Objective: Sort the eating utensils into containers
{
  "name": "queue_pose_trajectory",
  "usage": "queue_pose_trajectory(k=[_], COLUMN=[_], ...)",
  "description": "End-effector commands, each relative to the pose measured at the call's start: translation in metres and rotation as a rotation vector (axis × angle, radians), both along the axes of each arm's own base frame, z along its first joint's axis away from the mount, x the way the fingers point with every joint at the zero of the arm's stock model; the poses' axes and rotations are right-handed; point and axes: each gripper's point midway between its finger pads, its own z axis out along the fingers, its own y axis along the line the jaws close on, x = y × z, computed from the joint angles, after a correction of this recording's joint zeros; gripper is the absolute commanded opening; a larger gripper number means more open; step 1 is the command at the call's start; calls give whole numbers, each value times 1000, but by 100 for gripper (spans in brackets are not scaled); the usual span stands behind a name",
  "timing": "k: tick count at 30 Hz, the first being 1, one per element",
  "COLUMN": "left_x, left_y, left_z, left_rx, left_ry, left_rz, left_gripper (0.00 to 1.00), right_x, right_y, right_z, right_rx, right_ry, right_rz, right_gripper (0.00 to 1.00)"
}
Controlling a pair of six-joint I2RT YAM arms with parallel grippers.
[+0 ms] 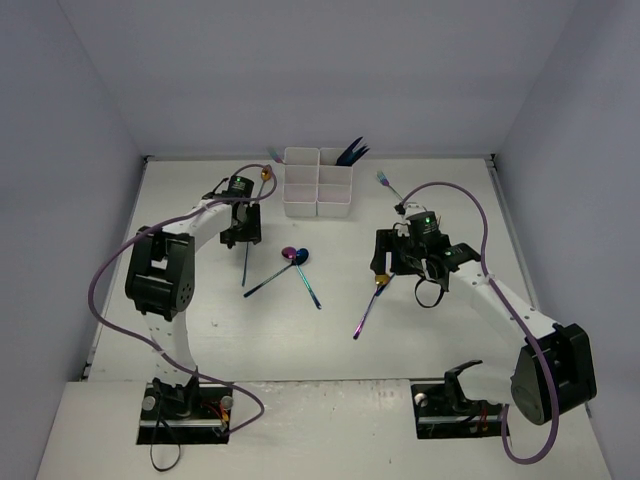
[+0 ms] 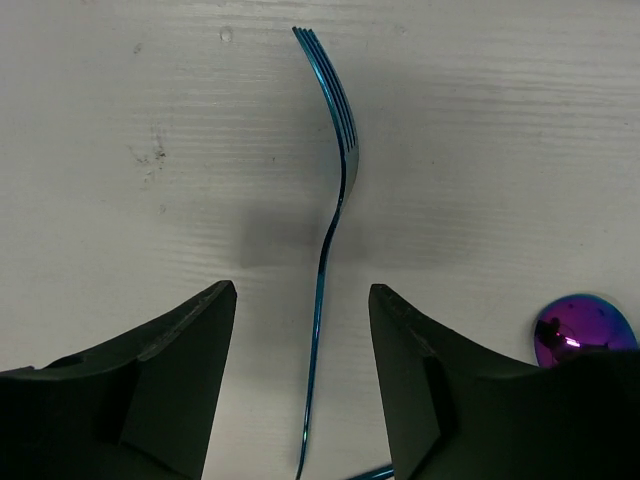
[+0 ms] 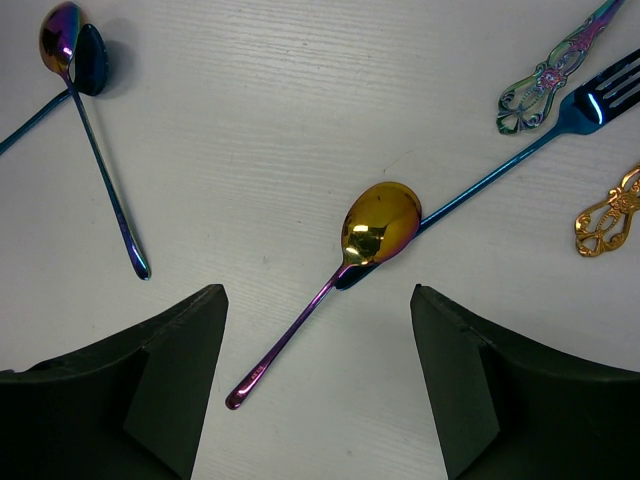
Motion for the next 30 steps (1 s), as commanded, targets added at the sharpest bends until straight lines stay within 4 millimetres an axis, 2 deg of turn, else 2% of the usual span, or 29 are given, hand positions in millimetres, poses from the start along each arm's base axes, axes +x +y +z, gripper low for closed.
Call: queue_pose_trajectory(k=[1,5,10,12,14,16,20,24,30], left_x=[15,15,15,15,14,14,29,47,76], left_y=[-6,-7,-6,-7,-6,-6,-19,-35,-55], left_z=[16,2,-6,-3,6,17,75,158,254], left_rx=[-46,-40,-37,-38,-42,-46,-125,-232,-375], left_ry=[-29,0,17,10,-10,-37,-221,-488,-846], left_rz=[-3,-4,-1,-2,-4,-11,-59,-101,-127], left_gripper=[52,48,30,20,5,0,0,0,0], right_x=[4,4,5,4,4,5,6,8,9], right_y=[0,-2,-5,-6,-7,-8,-13,-20,-26], right_z=[16,16,15,15,15,15,15,16,23], right_rx=[18,5,-9,-13,-16,-22,-41,-55,-58], right_ry=[-53,-56,-56,-61,-60,-64,-68,-73,-96], right_rz=[-11,-14,-20,-20,-24,-28,-48,-75,-99], right_gripper=[72,74,75,75,76,77,82,86,88])
